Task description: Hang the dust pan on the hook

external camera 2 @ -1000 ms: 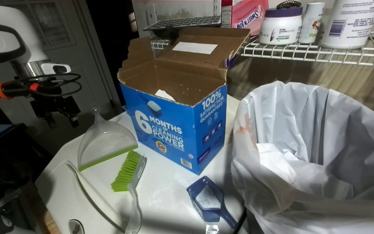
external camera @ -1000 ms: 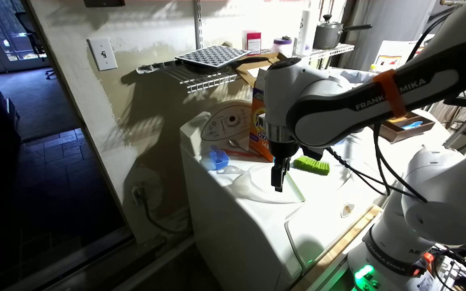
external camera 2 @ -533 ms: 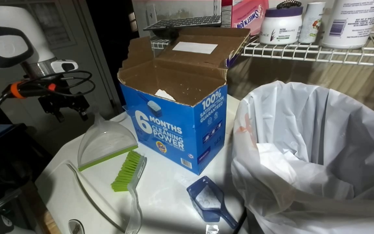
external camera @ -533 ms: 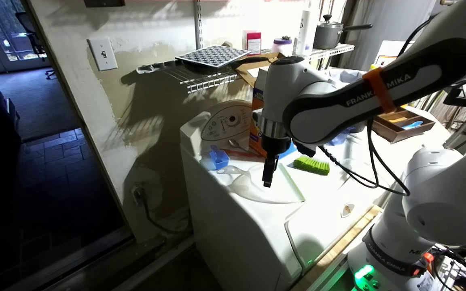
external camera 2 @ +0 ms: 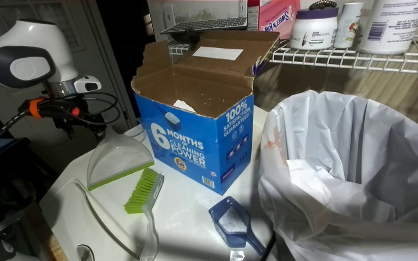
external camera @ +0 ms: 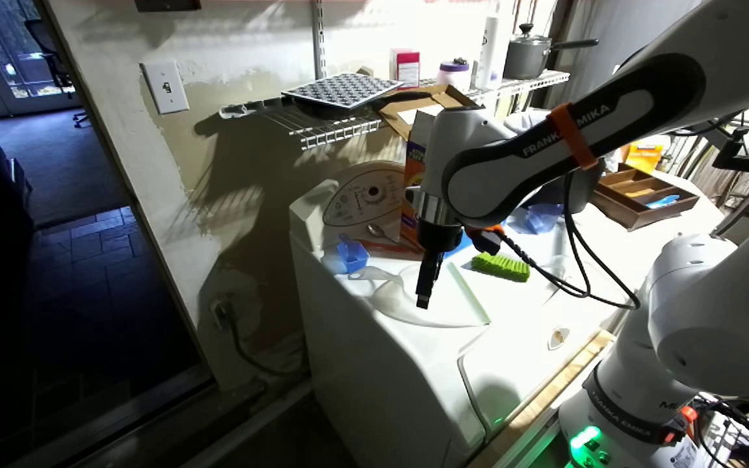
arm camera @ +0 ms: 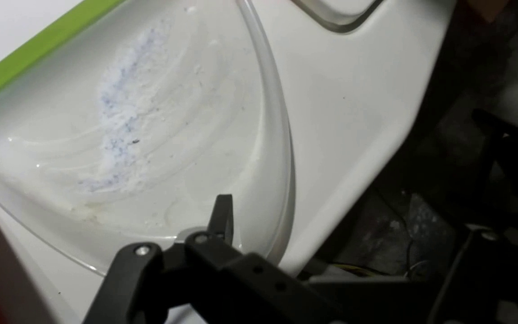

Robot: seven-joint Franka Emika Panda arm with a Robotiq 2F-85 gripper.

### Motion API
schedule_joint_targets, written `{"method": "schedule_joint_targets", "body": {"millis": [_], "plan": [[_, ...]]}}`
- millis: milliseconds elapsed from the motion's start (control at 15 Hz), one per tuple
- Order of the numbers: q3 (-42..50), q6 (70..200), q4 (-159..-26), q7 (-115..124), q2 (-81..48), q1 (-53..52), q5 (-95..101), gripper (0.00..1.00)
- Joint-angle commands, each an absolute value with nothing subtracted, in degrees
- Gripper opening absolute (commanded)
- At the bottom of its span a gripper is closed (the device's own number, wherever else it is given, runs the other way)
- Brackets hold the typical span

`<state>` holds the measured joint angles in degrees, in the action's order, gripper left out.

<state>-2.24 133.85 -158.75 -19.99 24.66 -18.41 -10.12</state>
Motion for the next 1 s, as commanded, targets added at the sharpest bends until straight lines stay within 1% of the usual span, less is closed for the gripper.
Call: {"method": "schedule_joint_targets", "body": {"millis": [0, 267, 533, 600, 667, 733, 933], "plan": [[-2.68, 134.49, -158.71, -20.64, 22.21, -18.62, -11.75, 1.0], [-4.54, 135.88, -158.68, -18.22, 21.03, -17.44, -9.54, 1.0], [-5.25, 140.1, -158.7, -16.68, 19.35, -16.8, -9.16, 1.0], [-5.38, 141.03, -158.7, -16.27, 18.81, -16.62, -8.98, 0.99], [-5.35, 141.69, -158.7, -16.21, 18.24, -16.58, -9.25, 0.97], [-5.45, 142.26, -158.71, -15.92, 17.55, -16.37, -9.1, 0.96], [-5.38, 143.61, -158.71, -16.02, 15.49, -16.31, -9.52, 1.0]]}}
